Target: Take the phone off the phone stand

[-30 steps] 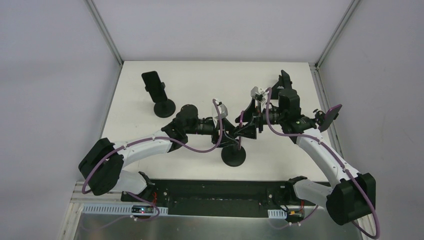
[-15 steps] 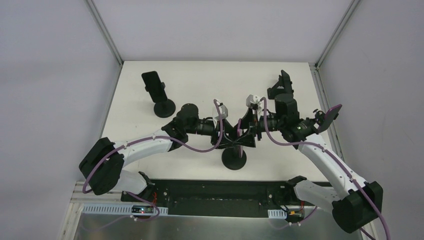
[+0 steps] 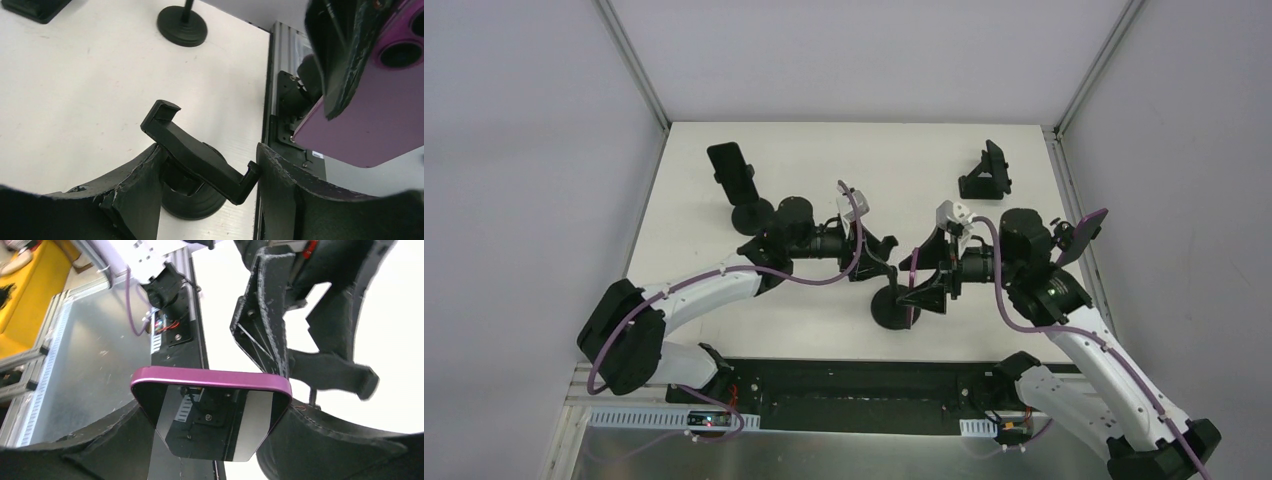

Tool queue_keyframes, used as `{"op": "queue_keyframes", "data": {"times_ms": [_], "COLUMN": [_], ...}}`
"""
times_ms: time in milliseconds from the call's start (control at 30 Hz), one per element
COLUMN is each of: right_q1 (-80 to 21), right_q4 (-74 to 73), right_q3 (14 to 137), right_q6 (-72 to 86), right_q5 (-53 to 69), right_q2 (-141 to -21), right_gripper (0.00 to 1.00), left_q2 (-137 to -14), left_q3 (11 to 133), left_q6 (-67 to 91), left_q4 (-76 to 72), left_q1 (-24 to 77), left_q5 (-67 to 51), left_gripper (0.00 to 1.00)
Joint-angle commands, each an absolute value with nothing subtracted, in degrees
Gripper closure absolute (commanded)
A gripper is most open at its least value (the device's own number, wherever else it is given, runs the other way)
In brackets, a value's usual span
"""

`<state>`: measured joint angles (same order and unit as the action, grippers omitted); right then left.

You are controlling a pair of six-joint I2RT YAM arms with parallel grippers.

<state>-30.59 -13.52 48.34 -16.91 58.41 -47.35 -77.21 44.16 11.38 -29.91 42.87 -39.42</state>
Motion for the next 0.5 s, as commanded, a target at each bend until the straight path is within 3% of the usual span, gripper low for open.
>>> {"op": "queue_keyframes", "data": {"times_ms": [0, 333, 467], "right_q1": [-30.83, -30.76, -30.74], "right_q4": [-5.63, -6.95, -16.70], "right_q3": [46.20, 43.86, 47.59], "right_q6": [-6.42, 11.34, 15.08], "right_q5": [45.94, 12.70, 1.42], "right_q2": [-42.98, -43.04, -50.04], "right_gripper": [1.00, 1.00, 1.00], "left_q2": [-75.12, -68.94, -69.15], "left_q3": [46.18, 50.69, 51.90], "left_q6": [5.82, 0.53, 0.53], "left_q4": [-16.42, -3.68, -2.02], "left_q1": [40.92, 39.09, 38.61], "left_q5": [-30.77, -24.23, -24.24], "left_gripper": [1.00, 1.00, 1.00]}}
